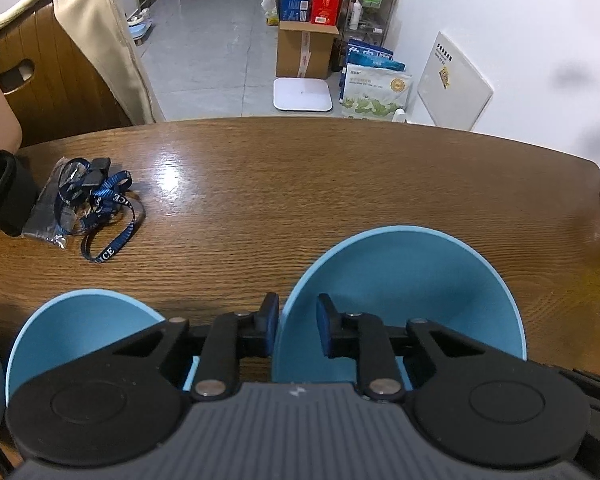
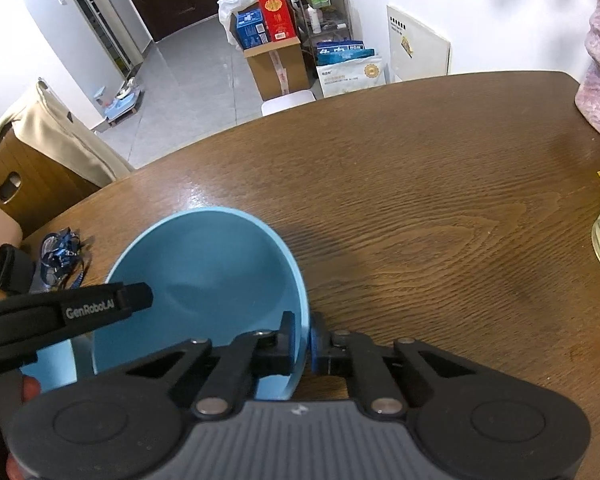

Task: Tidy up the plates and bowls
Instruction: 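Carry both gripped blue bowls across the table toward the water glass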

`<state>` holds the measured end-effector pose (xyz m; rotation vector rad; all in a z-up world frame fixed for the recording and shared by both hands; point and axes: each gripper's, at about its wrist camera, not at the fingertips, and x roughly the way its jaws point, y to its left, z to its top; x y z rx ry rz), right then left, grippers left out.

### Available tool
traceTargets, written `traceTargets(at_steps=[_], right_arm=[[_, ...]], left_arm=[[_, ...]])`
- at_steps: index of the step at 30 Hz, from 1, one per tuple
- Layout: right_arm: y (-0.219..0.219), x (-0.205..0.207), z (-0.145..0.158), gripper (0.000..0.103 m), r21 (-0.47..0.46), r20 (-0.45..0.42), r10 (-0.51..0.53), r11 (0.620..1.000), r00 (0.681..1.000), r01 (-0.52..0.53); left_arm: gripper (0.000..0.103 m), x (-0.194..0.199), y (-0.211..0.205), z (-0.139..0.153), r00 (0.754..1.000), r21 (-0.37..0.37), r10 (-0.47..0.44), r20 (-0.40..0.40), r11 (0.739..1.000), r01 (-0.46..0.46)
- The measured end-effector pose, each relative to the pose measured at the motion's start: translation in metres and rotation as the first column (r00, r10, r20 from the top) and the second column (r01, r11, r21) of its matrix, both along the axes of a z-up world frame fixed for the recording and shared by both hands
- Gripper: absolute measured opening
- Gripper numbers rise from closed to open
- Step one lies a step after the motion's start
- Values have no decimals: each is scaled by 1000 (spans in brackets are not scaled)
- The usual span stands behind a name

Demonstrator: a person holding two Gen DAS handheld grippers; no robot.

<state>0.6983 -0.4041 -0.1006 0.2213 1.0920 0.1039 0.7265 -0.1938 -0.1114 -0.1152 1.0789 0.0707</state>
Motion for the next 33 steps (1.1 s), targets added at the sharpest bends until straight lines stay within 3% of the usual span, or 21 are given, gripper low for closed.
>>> traceTargets(at_steps=[15, 33], right_arm=[[-16, -29, 28, 7, -6, 52, -21, 1000, 998, 22], [-53, -104, 56, 7, -11, 88, -84, 996, 993, 85]], left_arm=[[21, -30, -18, 34, 998, 2, -38, 55, 999, 38], [21, -106, -60, 64, 984, 27, -151, 96, 989, 149]])
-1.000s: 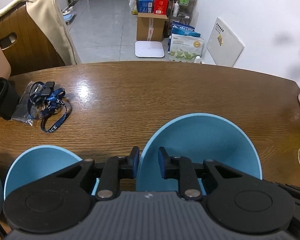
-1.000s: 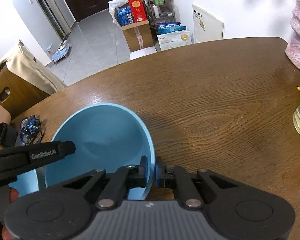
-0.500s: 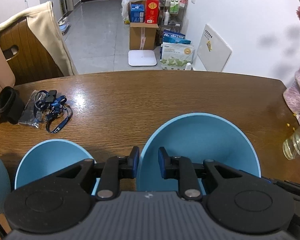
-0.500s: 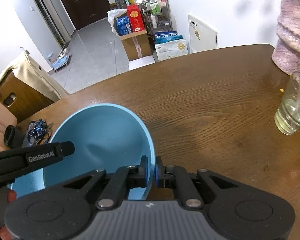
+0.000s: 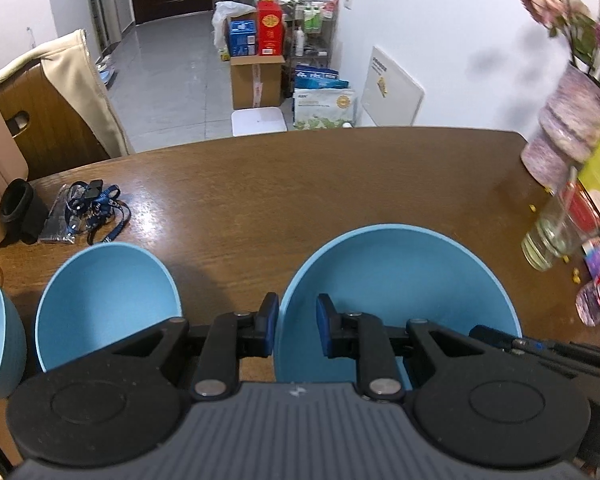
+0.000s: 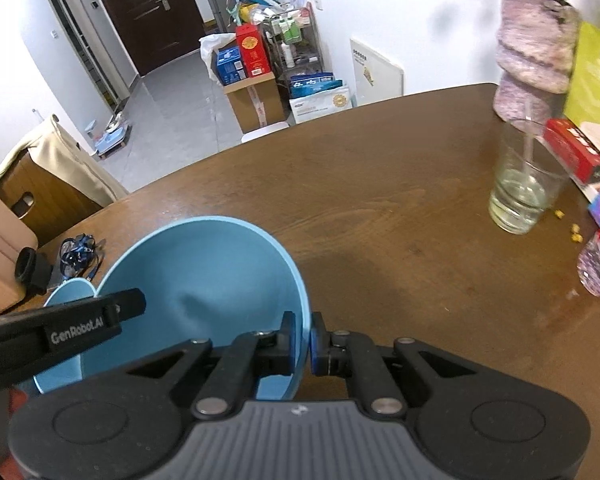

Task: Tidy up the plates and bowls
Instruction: 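Carry both gripped blue bowls across the table toward the water glass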

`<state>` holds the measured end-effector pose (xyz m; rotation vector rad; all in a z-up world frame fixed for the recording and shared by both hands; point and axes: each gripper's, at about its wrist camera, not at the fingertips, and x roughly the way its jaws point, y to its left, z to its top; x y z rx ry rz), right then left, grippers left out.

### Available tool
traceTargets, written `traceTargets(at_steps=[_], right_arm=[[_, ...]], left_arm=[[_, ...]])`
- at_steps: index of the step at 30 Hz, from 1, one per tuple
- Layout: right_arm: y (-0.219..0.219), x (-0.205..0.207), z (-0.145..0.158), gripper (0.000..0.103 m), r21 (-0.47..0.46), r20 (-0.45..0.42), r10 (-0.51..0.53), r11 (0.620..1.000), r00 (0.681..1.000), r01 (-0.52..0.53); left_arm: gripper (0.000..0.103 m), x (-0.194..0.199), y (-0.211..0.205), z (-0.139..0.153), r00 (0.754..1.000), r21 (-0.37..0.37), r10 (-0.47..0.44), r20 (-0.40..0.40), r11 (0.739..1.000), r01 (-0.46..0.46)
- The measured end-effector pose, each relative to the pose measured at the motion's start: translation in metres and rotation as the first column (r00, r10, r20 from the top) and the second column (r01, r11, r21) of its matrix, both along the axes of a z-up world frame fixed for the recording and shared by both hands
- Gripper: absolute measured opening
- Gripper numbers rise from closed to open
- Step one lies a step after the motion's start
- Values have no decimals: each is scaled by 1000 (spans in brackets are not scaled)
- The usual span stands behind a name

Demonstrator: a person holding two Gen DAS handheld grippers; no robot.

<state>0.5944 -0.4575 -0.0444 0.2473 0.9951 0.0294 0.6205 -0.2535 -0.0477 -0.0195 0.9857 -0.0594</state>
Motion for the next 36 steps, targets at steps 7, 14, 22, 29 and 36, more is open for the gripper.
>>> traceTargets(at_steps=[7, 14, 22, 29, 36], right_arm=[[-18, -31, 0, 7, -17, -4, -34, 999, 999, 34], [-38, -64, -11, 7, -29, -23, -69, 997, 997, 68], [-49, -97, -24, 7, -51, -41, -74, 996, 996, 72], [-52, -115, -31, 7, -77, -49, -56, 996, 997, 52], [-57, -130, -42, 7, -86, -63, -51, 995, 997, 45]], left_arm=[[21, -34, -20, -6, 999, -11, -45, -17, 999, 44], [21, -65, -37, -18, 995, -20, -95, -40, 995, 94], [21, -99, -43, -33, 990, -45, -127, -65, 991, 124], [21, -122, -48, -44, 986, -41, -148, -82, 989, 145], [21, -136, -54, -52, 980, -26, -175, -96, 985, 173]])
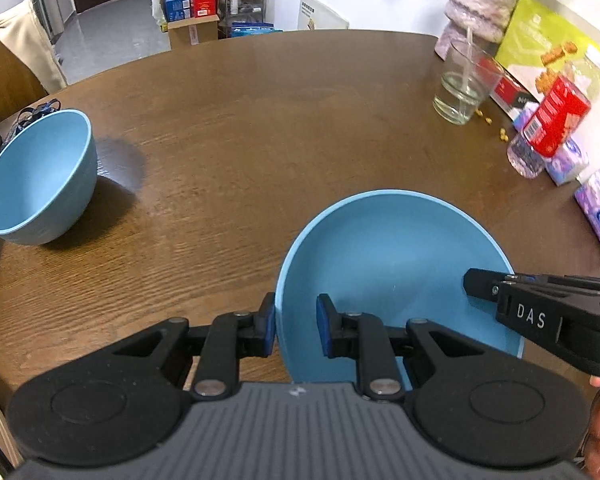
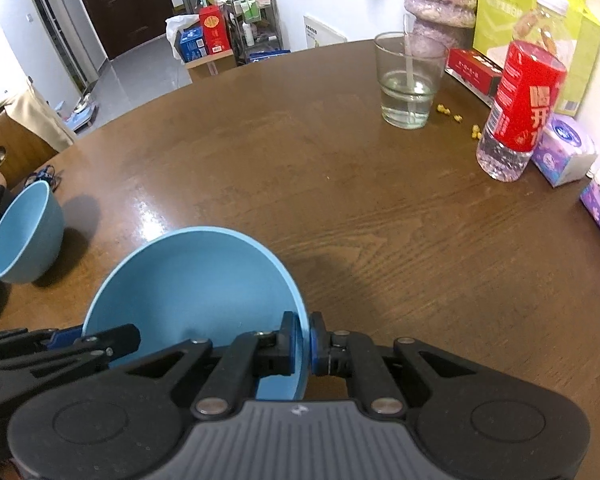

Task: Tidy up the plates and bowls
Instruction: 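Carry both gripped blue bowls across the table toward the water glass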

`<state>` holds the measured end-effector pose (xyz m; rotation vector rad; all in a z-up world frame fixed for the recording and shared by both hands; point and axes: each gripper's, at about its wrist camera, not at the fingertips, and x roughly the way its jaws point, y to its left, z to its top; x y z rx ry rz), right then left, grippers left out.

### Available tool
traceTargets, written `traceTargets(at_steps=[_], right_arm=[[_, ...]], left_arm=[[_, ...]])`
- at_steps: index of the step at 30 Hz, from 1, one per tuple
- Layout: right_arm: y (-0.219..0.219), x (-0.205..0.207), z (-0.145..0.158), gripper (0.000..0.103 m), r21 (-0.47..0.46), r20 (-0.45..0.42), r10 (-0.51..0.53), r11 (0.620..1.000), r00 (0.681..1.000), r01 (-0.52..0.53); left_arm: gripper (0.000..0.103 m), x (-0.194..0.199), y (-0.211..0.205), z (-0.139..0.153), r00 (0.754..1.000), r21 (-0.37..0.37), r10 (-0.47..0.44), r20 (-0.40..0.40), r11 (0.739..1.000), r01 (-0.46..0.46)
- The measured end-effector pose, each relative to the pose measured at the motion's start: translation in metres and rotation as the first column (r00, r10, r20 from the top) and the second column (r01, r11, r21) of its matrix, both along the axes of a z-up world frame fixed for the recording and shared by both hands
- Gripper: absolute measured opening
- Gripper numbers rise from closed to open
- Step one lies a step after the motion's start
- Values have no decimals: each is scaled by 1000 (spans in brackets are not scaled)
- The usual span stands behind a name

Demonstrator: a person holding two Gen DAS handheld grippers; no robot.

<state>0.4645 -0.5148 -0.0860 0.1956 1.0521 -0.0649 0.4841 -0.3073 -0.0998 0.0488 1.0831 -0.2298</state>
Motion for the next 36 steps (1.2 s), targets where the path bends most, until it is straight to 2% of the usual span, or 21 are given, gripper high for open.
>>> traceTargets(at_steps=[24, 35, 36], right_arm=[[-32, -11, -21, 7, 20, -5, -31, 999, 1000, 31], [-35, -13, -24, 8, 36, 4, -28, 999, 1000, 27], [-36, -13, -24, 10, 41, 5, -27, 999, 1000, 27]], left_arm=[[21, -8, -38, -17, 998, 62, -66, -1, 996, 66], [22, -10, -38, -14, 998, 47, -57, 8, 997, 57], [23, -10, -38, -13, 998, 44, -55, 15, 998, 55]])
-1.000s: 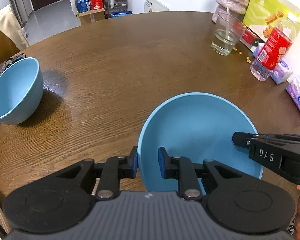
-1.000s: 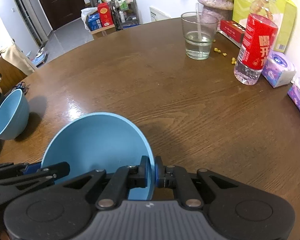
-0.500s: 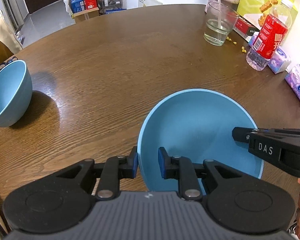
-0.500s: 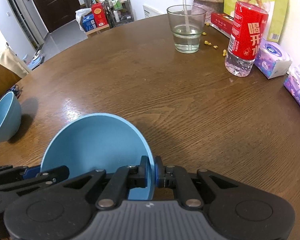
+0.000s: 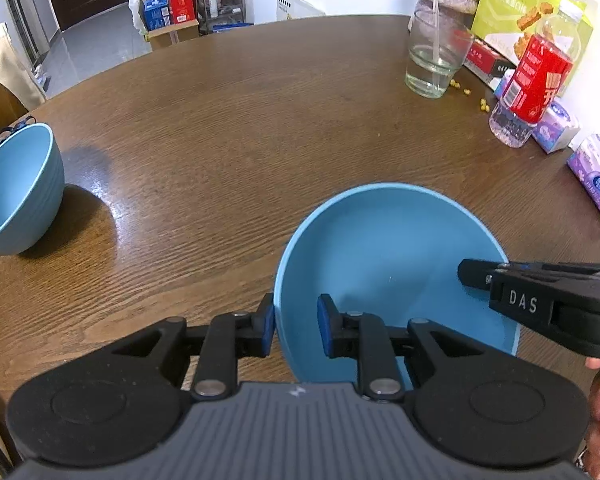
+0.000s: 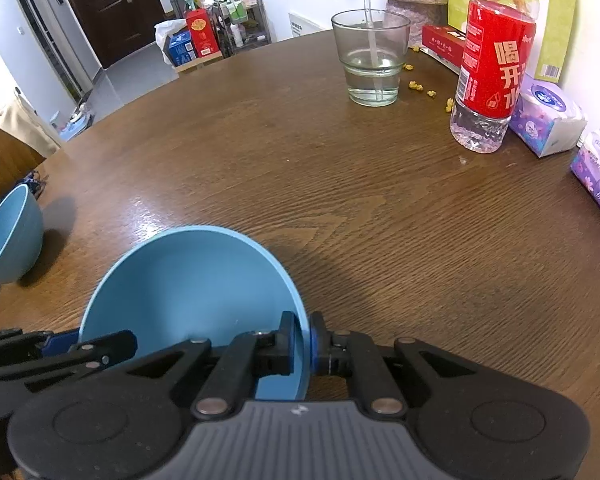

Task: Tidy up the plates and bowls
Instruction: 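Carry both gripped blue bowls across the table toward the water glass, then open the left gripper while the right gripper opens, setting the bowls down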

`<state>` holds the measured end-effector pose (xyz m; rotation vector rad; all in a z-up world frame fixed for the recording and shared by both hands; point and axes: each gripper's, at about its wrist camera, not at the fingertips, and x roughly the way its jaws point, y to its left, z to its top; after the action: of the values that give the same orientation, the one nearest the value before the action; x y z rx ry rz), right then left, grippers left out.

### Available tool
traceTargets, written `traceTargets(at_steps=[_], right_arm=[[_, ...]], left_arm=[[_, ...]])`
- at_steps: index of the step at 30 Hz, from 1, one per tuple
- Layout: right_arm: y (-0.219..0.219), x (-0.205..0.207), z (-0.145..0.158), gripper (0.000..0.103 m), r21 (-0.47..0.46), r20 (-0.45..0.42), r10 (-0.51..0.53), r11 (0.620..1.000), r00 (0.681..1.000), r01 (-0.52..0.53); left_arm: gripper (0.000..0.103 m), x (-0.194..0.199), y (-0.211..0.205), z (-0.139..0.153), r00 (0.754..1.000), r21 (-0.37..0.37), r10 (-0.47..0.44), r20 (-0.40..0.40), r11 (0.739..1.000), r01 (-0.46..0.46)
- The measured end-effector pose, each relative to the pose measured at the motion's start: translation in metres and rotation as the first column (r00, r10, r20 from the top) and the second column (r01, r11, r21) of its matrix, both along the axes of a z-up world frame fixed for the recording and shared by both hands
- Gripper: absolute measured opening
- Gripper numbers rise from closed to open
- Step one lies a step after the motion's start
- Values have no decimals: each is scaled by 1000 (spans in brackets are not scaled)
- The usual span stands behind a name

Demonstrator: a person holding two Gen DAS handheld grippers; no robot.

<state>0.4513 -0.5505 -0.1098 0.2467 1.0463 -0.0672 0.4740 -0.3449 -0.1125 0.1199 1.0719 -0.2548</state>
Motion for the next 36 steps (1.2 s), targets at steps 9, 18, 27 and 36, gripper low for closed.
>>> traceTargets(at_steps=[9, 18, 27, 36], right_arm=[[-6, -7, 8, 36, -3, 34, -16, 1000, 999, 16], [-10, -22, 25, 98, -3, 84, -11, 1000, 996, 11], [-1, -33, 39, 103, -9, 92, 23, 1000, 996, -23], [9, -41, 54, 103, -14, 107, 47, 999, 993, -45]], left_arm=[[61, -2, 12, 17, 998, -21, 40, 49, 999, -39], [103, -12, 37, 30, 988, -80, 126, 86, 990, -119], [103, -25, 61, 40, 980, -131, 180, 86, 977, -168], [103, -42, 75, 55, 968, -175, 224, 114, 963, -203]])
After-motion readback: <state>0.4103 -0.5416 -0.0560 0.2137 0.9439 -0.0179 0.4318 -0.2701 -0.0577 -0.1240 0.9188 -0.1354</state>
